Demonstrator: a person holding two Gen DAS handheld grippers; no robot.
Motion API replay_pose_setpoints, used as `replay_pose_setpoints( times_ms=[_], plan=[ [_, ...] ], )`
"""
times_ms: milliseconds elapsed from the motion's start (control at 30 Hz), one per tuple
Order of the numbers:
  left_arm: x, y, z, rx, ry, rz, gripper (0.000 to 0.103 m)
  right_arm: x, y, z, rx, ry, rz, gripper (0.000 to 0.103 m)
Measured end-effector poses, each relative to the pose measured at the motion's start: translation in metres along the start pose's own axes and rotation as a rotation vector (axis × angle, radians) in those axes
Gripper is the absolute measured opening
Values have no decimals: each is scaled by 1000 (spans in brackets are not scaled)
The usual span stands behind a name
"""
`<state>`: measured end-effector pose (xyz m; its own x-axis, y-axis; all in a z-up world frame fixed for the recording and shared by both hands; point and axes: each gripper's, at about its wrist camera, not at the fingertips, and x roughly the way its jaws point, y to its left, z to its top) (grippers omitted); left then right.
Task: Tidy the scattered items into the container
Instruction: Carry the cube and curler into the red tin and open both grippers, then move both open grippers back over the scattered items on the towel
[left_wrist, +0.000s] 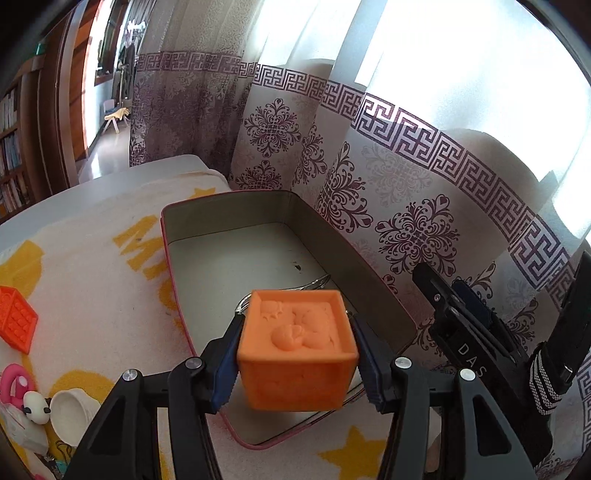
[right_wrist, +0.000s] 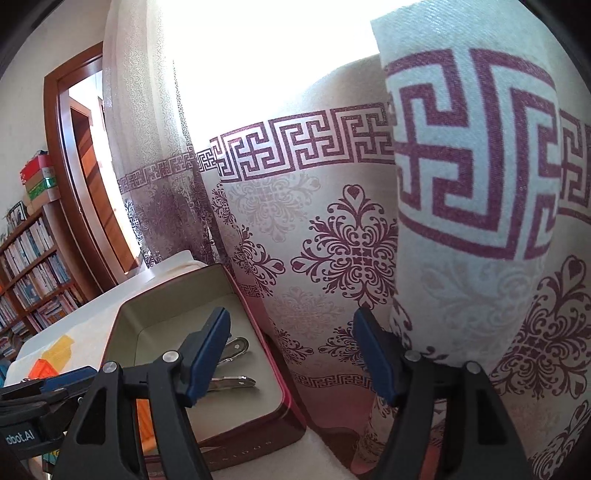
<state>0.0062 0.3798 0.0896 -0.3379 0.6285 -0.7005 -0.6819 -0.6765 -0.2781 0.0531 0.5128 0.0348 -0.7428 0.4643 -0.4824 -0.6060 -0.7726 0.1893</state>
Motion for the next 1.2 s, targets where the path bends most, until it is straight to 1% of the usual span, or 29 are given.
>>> replay_pose_setpoints(
  times_ms=[33,200,233,300,433,533,767,1033,1200],
  plan=[
    [-3,3,0,-7,-12,8,72,0,0,0,-2,1,0,74],
    [-19,21,-2,-45,-43,45,73,2,5,-3,-18,6,1,74],
    [-21,24,-3,-53,-46,52,80,2,6,-4,-22,5,0,74],
    [-26,32,-6,-72,-58,61,84,2,8,-5,-30,4,-5,75],
    [-36,44,-15,-81,-82,115,84,1,10,-6,-46,-3,-13,77],
    [-40,56,-23,-89,-86,162,84,-1,15,-7,-75,-15,-11,79],
    [-56,96,-39,-174,-100,235,84,-6,29,-12,-150,-41,7,80],
    [-93,147,-60,-279,-158,324,84,-7,35,-15,-171,-54,3,80],
    [-119,173,-74,-308,-196,390,84,-7,38,-17,-187,-61,-13,80]
  ],
)
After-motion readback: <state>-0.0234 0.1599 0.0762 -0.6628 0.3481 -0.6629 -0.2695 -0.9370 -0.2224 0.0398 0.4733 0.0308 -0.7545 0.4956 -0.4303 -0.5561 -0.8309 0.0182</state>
